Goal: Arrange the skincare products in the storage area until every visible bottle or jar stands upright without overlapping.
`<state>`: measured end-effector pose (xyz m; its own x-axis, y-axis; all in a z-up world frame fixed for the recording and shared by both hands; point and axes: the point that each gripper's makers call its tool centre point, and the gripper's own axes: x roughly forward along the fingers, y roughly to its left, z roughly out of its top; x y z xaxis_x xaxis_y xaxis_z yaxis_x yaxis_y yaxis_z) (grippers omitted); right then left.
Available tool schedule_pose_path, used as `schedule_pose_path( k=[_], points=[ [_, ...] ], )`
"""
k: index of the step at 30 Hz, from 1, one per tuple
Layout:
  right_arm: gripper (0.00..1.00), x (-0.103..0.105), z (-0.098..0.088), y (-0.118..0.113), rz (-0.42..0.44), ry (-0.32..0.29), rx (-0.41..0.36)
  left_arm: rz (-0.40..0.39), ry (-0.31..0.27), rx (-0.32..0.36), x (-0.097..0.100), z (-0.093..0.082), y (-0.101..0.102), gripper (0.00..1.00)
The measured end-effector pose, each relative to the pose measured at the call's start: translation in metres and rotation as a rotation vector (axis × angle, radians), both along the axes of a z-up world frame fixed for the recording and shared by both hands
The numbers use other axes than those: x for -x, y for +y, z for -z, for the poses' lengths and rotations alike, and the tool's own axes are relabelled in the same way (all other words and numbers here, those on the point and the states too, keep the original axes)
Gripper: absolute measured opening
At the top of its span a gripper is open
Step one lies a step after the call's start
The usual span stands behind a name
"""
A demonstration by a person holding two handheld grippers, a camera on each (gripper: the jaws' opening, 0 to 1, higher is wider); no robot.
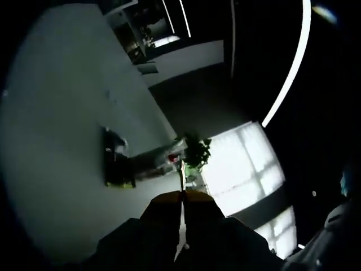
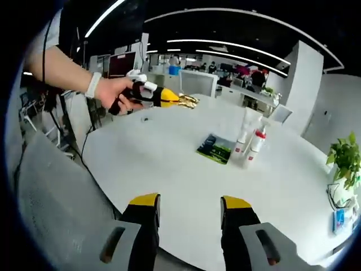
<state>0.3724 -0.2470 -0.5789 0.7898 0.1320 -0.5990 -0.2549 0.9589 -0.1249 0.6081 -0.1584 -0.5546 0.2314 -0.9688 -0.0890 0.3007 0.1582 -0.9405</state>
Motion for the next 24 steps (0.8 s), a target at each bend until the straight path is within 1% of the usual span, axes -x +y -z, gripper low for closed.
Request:
schedule_pose_path(
  k=[1, 3, 4, 5, 6, 8, 9, 10, 11, 12, 14, 15, 17, 18, 20, 23, 24],
  points=[
    [0.40, 0.000, 0.001, 0.000, 0.002, 0.009, 0.002, -0.002, 0.006, -0.014, -0.007, 0.006, -0.003, 0.00],
    [0.39, 0.001, -0.001, 0.003, -0.005, -0.001, -0.003, -0.010, 0.030, -0.035, -0.020, 0.018, -0.009, 0.00],
    [0.37, 0.001, 0.000, 0.003, -0.011, 0.003, 0.010, -0.008, 0.030, -0.038, -0.033, 0.025, -0.008, 0.00],
    [0.37, 0.002, 0.002, 0.003, -0.012, 0.008, 0.014, -0.008, 0.028, -0.043, -0.038, 0.029, -0.010, 0.00],
    [0.37, 0.002, 0.003, 0.003, -0.012, 0.012, 0.015, -0.008, 0.035, -0.059, -0.045, 0.037, -0.012, 0.00],
    [0.37, 0.002, 0.004, 0.003, -0.016, 0.021, 0.011, -0.015, 0.048, -0.068, -0.062, 0.049, -0.012, 0.00],
    [0.37, 0.002, 0.005, 0.003, -0.018, 0.024, 0.015, -0.020, 0.067, -0.084, -0.072, 0.058, -0.013, 0.00],
    [0.37, 0.002, 0.005, 0.003, -0.021, 0.022, 0.021, -0.032, 0.075, -0.104, -0.074, 0.061, -0.013, 0.00],
    [0.37, 0.002, 0.005, 0.004, -0.027, 0.024, 0.019, -0.041, 0.087, -0.111, -0.080, 0.066, -0.013, 0.00],
    [0.36, 0.002, 0.006, 0.006, -0.031, 0.029, 0.013, -0.048, 0.090, -0.115, -0.085, 0.068, -0.014, 0.00],
    [0.37, 0.003, 0.009, 0.006, -0.036, 0.041, 0.015, -0.056, 0.094, -0.131, -0.100, 0.078, -0.013, 0.00],
    [0.37, 0.003, 0.011, 0.006, -0.036, 0.046, 0.012, -0.055, 0.091, -0.140, -0.104, 0.082, -0.014, 0.00],
    [0.37, 0.003, 0.012, 0.004, -0.030, 0.052, 0.013, -0.038, 0.090, -0.174, -0.110, 0.091, -0.016, 0.00],
    [0.38, 0.003, 0.012, 0.002, -0.023, 0.052, 0.011, -0.024, 0.083, -0.184, -0.120, 0.099, -0.017, 0.00],
    [0.37, 0.003, 0.012, 0.002, -0.017, 0.057, 0.009, -0.013, 0.084, -0.186, -0.128, 0.104, -0.022, 0.00],
    [0.37, 0.004, 0.013, 0.002, -0.017, 0.062, 0.010, 0.011, 0.077, -0.155, -0.138, 0.100, -0.030, 0.00],
    [0.37, 0.004, 0.014, 0.002, -0.019, 0.065, 0.011, 0.022, 0.090, -0.151, -0.142, 0.100, -0.033, 0.00]
  ],
)
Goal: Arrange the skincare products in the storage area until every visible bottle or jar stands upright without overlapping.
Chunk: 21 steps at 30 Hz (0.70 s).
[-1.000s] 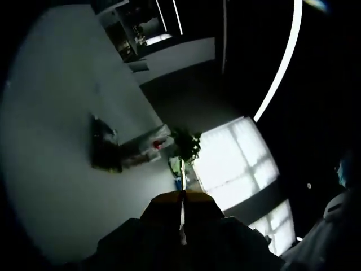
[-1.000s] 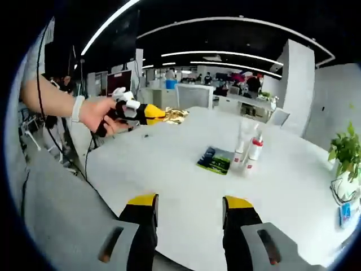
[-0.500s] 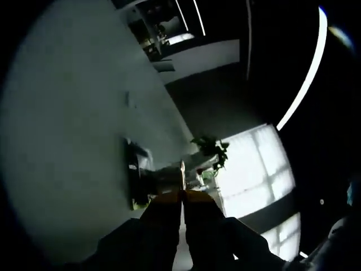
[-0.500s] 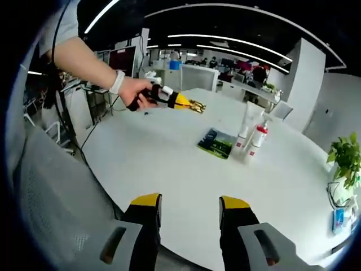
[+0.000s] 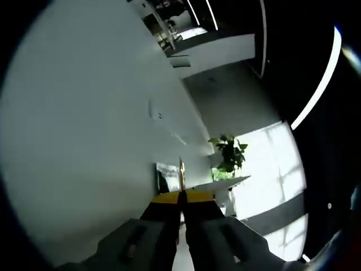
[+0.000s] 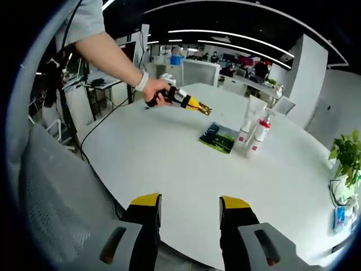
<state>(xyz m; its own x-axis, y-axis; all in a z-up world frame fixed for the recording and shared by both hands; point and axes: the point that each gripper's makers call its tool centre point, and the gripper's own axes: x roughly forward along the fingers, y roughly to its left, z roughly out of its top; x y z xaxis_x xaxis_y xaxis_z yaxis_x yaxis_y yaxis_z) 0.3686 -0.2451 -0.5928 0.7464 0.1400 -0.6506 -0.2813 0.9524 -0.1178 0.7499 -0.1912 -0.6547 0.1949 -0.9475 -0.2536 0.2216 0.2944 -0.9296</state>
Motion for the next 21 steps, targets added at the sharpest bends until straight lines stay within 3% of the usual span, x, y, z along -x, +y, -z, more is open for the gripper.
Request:
schedule_pose_path(
  k=[6, 11, 15, 21],
  points=[
    [0.37, 0.001, 0.001, -0.001, 0.000, 0.007, 0.003, 0.062, -0.023, -0.047, -0.001, 0.004, -0.007, 0.00],
    [0.37, 0.000, 0.001, -0.003, 0.007, 0.006, 0.004, 0.066, -0.017, -0.054, -0.003, 0.010, -0.008, 0.00],
    [0.37, 0.001, 0.002, -0.002, 0.005, 0.009, 0.007, 0.079, -0.008, -0.051, 0.010, 0.012, -0.012, 0.00],
    [0.37, 0.001, 0.001, -0.005, 0.013, 0.007, 0.013, 0.105, -0.006, -0.119, 0.023, 0.025, -0.013, 0.00]
  ],
)
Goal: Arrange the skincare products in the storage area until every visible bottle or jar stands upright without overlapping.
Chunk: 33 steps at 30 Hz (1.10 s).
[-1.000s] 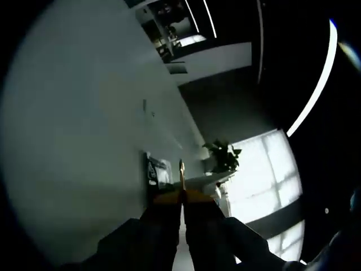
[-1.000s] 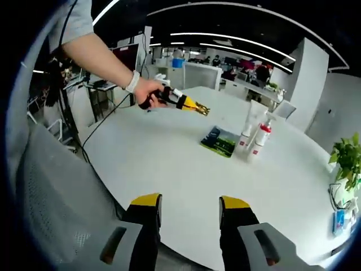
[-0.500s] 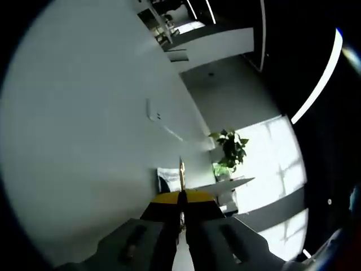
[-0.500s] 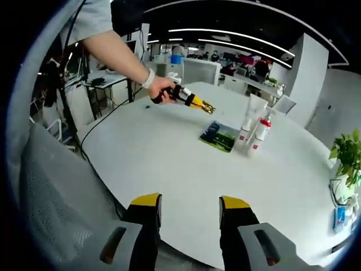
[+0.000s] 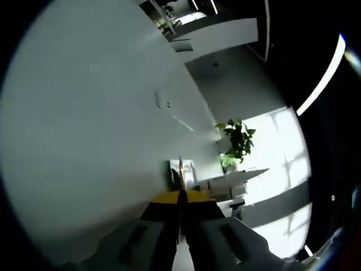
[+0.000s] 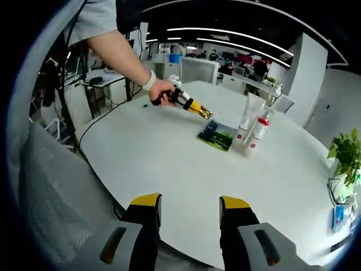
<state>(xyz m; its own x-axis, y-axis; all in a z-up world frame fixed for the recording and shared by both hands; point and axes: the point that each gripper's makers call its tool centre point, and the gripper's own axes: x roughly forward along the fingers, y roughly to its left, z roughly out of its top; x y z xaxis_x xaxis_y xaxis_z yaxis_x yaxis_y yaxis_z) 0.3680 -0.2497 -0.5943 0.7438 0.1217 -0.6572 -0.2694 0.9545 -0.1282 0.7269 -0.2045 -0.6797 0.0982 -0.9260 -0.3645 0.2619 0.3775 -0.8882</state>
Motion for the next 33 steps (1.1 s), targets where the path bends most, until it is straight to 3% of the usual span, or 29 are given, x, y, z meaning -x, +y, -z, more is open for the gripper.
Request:
schedule_pose_path(
  k=[5, 7, 8, 13, 20, 27, 33],
  points=[
    [0.37, 0.000, 0.000, -0.001, 0.001, 0.000, 0.002, -0.019, -0.006, -0.078, -0.009, 0.016, 0.005, 0.00],
    [0.37, 0.000, 0.000, -0.001, 0.003, 0.000, 0.003, -0.020, 0.007, -0.080, -0.010, 0.018, 0.006, 0.00],
    [0.37, 0.000, 0.000, -0.001, 0.005, -0.001, 0.004, -0.026, -0.015, -0.122, -0.013, 0.023, 0.010, 0.00],
    [0.37, 0.000, -0.001, -0.002, 0.005, -0.003, 0.007, -0.006, -0.021, -0.143, -0.014, 0.028, 0.014, 0.00],
    [0.35, 0.001, 0.000, 0.000, -0.001, -0.001, 0.004, 0.013, -0.039, -0.229, -0.027, 0.044, 0.022, 0.02],
    [0.36, 0.001, -0.001, 0.000, -0.005, -0.003, 0.010, 0.043, -0.077, -0.290, -0.028, 0.043, 0.024, 0.03],
    [0.35, 0.000, -0.002, 0.000, -0.006, -0.007, 0.015, 0.052, -0.098, -0.348, -0.035, 0.042, 0.025, 0.09]
  ],
)
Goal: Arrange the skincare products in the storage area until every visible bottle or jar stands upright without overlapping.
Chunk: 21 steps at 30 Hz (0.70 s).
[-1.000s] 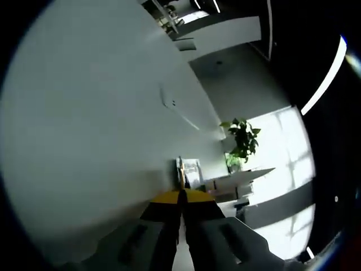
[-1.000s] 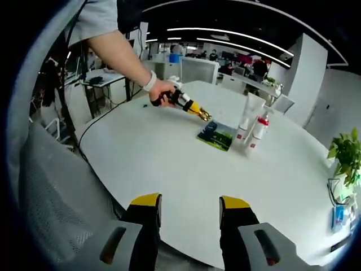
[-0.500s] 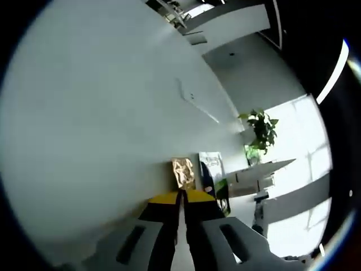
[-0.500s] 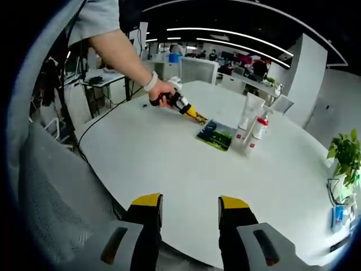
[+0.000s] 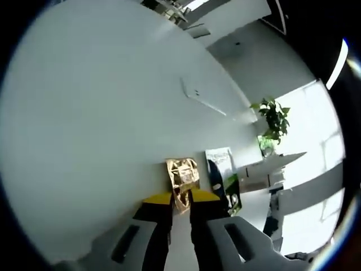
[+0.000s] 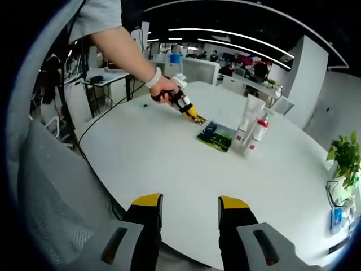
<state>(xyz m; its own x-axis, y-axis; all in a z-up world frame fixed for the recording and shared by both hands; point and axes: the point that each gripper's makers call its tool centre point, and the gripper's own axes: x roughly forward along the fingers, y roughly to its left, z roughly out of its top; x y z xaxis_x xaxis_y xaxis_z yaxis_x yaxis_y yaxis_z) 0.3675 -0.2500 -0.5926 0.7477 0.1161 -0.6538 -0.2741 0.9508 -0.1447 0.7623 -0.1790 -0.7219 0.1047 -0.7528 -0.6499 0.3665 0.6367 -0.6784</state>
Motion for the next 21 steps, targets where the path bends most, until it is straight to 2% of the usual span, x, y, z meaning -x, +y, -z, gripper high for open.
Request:
schedule_pose_path(
  k=[7, 10, 11, 15, 18, 21],
  points=[
    [0.35, 0.000, 0.000, 0.000, -0.003, -0.003, 0.010, 0.063, -0.080, -0.110, -0.005, 0.004, 0.004, 0.14],
    [0.35, 0.001, -0.001, -0.001, -0.004, -0.005, 0.013, 0.127, -0.153, -0.190, -0.006, 0.004, 0.005, 0.16],
    [0.35, 0.001, -0.001, -0.001, -0.004, -0.006, 0.014, 0.135, -0.175, -0.201, -0.008, 0.004, 0.005, 0.19],
    [0.35, 0.001, -0.002, -0.001, -0.005, -0.009, 0.019, 0.128, -0.197, -0.216, -0.009, -0.002, 0.004, 0.30],
    [0.35, 0.000, -0.002, -0.002, -0.003, -0.013, 0.022, 0.143, -0.219, -0.210, -0.009, -0.013, 0.007, 0.30],
    [0.35, 0.000, -0.003, -0.002, -0.005, -0.018, 0.025, 0.170, -0.298, -0.238, -0.023, -0.028, 0.027, 0.34]
  ],
)
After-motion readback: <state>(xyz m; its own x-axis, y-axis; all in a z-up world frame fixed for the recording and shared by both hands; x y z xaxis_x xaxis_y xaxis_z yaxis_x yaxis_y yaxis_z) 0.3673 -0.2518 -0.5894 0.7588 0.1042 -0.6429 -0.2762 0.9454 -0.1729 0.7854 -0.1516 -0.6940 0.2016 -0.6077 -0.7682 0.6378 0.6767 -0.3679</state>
